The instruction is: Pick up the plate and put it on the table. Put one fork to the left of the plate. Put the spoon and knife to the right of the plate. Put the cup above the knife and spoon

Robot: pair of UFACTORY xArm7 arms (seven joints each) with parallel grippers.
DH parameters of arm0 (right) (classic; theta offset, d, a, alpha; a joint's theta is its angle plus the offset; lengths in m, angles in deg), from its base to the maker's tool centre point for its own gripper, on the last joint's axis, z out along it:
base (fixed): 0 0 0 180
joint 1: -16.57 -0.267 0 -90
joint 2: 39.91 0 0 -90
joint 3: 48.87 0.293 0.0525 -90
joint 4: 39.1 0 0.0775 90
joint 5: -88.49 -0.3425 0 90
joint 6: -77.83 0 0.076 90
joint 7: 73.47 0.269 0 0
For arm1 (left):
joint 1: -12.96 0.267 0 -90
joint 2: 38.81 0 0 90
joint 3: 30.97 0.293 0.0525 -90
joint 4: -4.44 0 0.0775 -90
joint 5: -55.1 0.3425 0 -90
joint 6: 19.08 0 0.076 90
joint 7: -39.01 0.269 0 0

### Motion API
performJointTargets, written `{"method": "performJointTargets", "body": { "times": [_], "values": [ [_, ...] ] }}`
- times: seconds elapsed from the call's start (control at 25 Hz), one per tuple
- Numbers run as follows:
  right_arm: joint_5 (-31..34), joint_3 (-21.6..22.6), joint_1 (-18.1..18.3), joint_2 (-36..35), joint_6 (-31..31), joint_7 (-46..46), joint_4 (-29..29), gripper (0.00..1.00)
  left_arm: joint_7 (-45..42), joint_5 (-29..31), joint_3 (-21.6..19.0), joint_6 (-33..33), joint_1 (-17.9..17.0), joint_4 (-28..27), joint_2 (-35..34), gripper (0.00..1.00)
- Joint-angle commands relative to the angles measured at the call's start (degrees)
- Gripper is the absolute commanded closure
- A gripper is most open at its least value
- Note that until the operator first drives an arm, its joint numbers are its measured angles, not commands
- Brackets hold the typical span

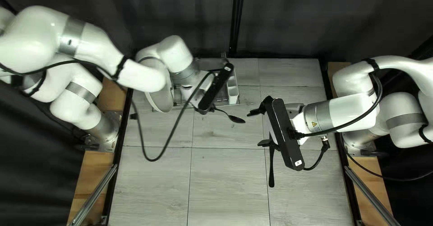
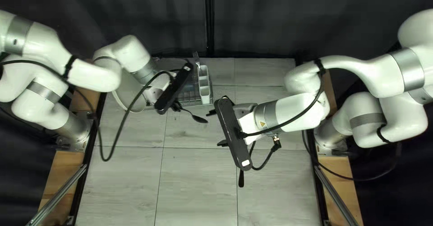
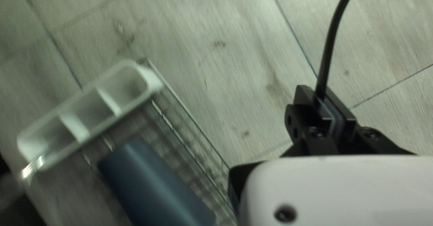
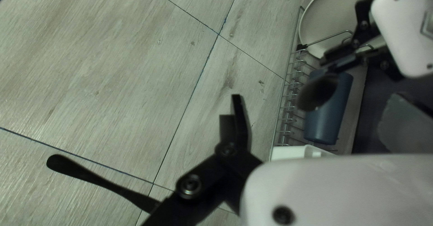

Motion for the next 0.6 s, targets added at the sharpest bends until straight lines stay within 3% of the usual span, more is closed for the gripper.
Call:
{"method": "performJointTargets", "body": {
  "times": [0.04,0.24,0.36,0.6],
  "values": [
    [-2.6,-3.0,-2.3,1.0,-1.2,-4.1,0.8,0.00,-17.4,8.1,-10.5,-6.6,4.6,-0.4,-0.7,1.00],
    [-12.6,-15.8,-10.3,2.7,-5.1,-20.5,0.2,0.00,-17.4,8.1,-10.5,-6.6,4.6,-0.4,-0.7,1.00],
    [-18.5,-21.8,-14.0,3.1,-11.6,-29.3,-2.5,0.00,-17.2,7.6,-9.9,-6.3,4.6,-0.1,-0.8,1.00],
    [-21.5,-24.4,-13.4,1.8,-26.5,-33.0,-9.6,0.00,-27.3,7.7,-13.8,-9.3,5.7,0.5,-2.4,1.00]
  ]
}}
